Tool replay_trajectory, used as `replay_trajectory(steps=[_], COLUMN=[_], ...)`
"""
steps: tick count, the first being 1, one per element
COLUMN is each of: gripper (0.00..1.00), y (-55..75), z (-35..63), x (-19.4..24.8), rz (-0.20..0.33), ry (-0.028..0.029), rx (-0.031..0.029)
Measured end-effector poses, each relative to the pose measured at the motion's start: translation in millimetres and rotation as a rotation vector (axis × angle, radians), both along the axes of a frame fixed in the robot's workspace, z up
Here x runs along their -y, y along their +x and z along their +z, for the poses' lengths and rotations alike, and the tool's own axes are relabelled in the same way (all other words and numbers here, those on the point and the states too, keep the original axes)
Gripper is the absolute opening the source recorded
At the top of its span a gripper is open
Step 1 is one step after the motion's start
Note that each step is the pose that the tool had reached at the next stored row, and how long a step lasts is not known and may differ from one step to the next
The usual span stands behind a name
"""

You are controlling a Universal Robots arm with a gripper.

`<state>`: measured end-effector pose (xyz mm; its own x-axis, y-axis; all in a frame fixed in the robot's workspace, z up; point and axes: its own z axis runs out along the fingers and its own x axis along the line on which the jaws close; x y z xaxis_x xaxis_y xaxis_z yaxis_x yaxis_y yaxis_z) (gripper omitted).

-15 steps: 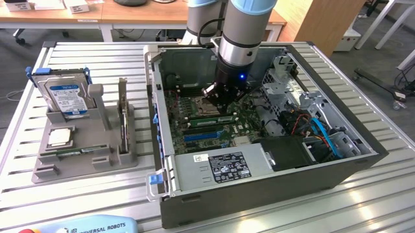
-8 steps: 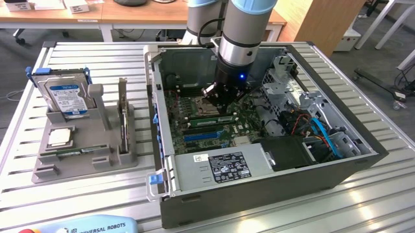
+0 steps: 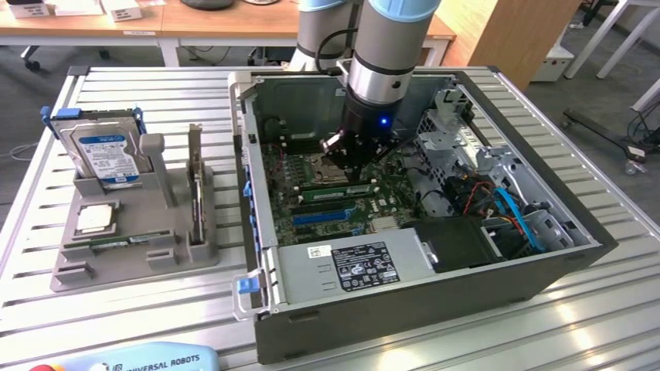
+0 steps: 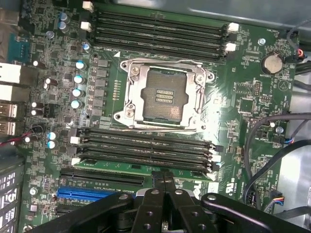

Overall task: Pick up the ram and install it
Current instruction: 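Press down the ram until it locks into place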

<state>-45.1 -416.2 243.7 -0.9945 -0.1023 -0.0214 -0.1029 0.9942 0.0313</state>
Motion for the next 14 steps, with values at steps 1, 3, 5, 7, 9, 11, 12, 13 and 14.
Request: replay_trajectory(steps=[1, 3, 5, 7, 9, 11, 12, 13, 14], gripper=[0.1, 0.1, 0.1, 0.1, 0.1, 0.1, 0.1, 0.1, 0.1], y=[0.0, 0.0, 0.0, 0.0, -0.1, 0.0, 0.0, -0.2, -1.2], z=[0.0, 0.0, 0.2, 1.1, 2.4, 2.7, 2.7, 2.8, 2.9], x=[0.0, -0.2, -0.4, -0.5, -0.6, -0.6, -0.6, -0.6, -0.6], rz=[-0.001, -0.006, -0.011, -0.016, -0.02, -0.023, -0.023, -0.023, -0.023], ry=[0.0001, 0.0001, 0.0, 0.0, 0.0, 0.0002, 0.0003, 0.0001, -0.0001], rx=[0.0, 0.0, -0.0001, -0.0015, -0.0044, -0.0065, -0.0065, -0.0064, -0.0045])
